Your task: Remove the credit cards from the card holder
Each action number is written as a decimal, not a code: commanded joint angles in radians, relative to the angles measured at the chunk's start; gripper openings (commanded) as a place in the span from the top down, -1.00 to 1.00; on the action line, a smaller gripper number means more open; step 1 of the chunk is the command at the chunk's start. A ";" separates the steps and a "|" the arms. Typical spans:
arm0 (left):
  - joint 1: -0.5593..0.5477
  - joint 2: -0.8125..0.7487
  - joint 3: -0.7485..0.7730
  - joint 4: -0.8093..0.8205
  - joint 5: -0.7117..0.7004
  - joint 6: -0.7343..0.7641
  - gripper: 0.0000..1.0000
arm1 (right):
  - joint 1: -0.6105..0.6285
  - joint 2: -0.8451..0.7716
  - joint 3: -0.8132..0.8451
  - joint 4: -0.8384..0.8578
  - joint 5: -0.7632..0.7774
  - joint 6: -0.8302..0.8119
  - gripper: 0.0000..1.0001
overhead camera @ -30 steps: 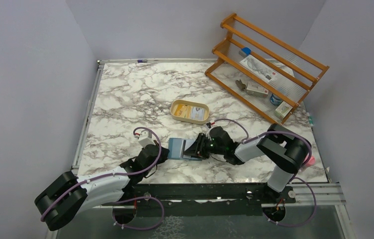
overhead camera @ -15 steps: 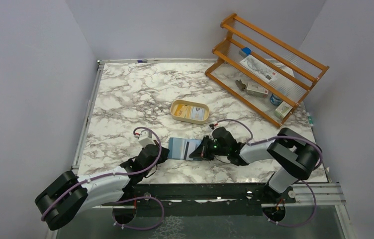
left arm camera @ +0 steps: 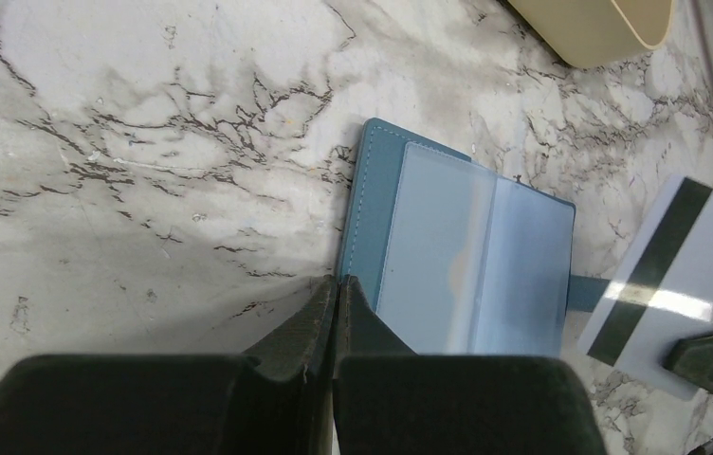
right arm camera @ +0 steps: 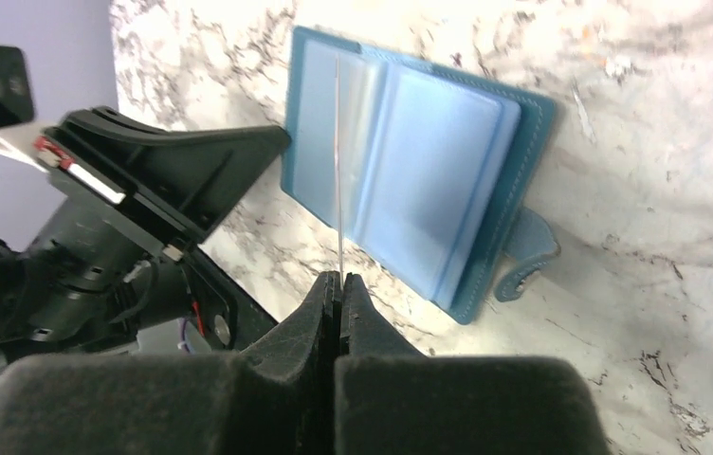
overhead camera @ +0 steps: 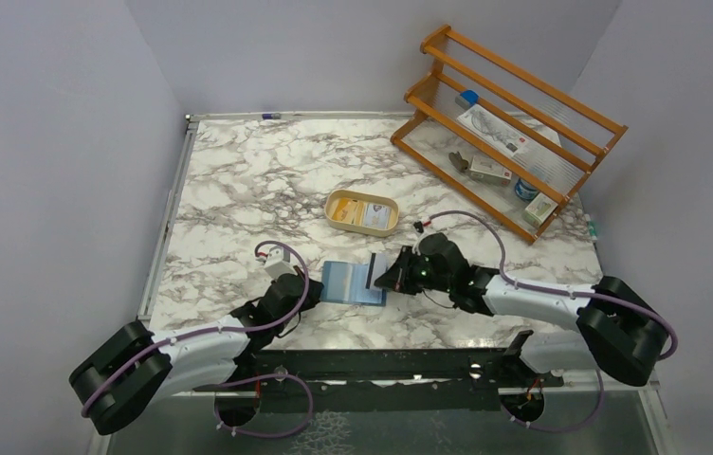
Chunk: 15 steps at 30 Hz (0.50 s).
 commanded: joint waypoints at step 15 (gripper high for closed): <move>-0.001 0.032 0.016 -0.040 0.031 0.039 1.00 | -0.157 0.107 0.266 -0.065 0.060 -0.221 0.99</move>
